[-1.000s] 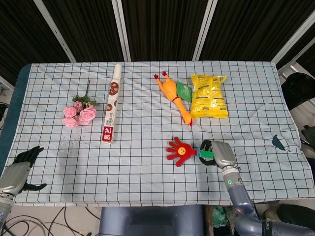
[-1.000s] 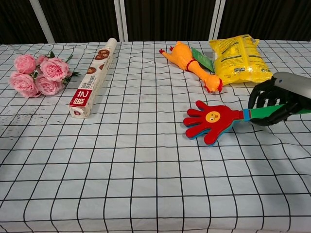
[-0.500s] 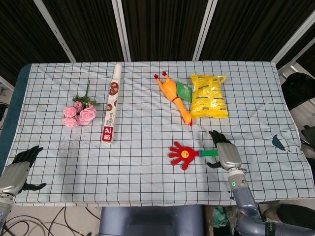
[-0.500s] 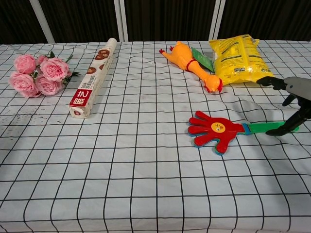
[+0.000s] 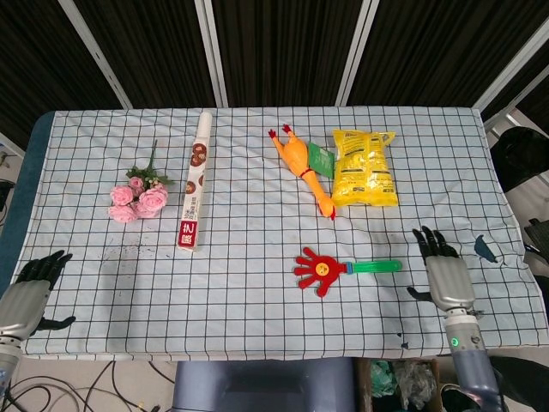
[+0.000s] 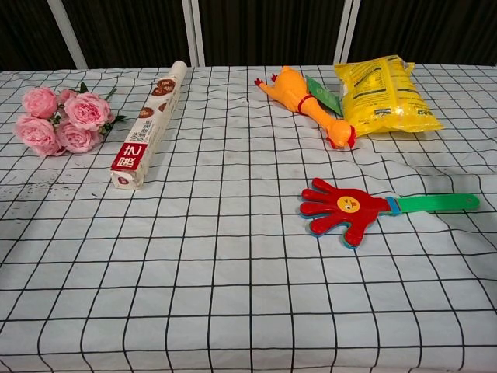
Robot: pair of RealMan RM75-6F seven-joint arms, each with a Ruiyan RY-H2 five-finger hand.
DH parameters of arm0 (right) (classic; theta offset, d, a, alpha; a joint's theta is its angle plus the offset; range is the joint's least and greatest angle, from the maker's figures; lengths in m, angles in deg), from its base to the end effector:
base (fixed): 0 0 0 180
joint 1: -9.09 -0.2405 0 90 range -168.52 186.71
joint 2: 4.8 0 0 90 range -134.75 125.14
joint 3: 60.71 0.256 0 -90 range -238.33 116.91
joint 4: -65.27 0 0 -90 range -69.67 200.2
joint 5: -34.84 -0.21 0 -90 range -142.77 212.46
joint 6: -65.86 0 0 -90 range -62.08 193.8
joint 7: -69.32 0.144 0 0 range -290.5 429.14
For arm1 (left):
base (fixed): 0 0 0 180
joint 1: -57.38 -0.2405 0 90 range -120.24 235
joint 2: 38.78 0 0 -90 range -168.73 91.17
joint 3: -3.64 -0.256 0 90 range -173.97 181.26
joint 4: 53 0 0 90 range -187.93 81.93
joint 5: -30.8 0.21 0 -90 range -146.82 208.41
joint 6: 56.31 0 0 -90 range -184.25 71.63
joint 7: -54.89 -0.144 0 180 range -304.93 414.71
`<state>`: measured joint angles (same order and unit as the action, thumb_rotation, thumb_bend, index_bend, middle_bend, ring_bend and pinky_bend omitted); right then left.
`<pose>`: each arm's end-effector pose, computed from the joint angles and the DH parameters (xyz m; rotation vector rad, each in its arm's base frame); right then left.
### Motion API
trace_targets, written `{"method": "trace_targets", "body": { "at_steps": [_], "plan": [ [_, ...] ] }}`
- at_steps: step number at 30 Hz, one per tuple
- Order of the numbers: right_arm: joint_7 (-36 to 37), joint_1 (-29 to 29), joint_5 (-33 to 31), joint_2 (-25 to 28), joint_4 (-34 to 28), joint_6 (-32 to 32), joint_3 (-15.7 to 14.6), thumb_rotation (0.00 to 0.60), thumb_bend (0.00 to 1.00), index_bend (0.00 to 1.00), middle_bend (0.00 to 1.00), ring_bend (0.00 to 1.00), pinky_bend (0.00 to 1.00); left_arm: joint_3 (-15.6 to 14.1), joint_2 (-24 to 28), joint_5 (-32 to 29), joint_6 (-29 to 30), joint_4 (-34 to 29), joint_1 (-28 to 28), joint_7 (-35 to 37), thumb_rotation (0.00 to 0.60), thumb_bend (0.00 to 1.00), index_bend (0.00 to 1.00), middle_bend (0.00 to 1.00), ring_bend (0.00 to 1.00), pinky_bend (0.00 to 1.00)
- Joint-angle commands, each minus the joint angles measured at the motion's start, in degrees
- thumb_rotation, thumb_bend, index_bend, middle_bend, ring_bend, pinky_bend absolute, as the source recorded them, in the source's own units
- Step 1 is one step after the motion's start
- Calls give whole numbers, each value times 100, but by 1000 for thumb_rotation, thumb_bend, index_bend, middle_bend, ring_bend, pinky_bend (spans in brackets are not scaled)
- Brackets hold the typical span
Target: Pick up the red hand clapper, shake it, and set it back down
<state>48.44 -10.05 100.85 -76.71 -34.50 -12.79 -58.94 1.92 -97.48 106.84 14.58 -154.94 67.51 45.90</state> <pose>-0.2702 -0.2382 0.0964 1.4428 -0.9670 0.7377 -0.3098 0.1816 0.1385 -1.5224 -1.0960 -0.6193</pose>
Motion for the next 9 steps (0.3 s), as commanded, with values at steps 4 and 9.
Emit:
{"method": "trace_targets", "body": {
  "at_steps": [4,9],
  "plan": [
    [641,935,1322,929,154,-1084,-703,600,68,0,0,0,194,60,-170,80,271,244,-61,-303,600,0,0,0,0,0],
    [1139,1232,1600,999,467,-1400,-675,600,66,0,0,0,190,114,-319,90,431,318,-102,-428,600,0,0,0,0,0]
  ]
}}
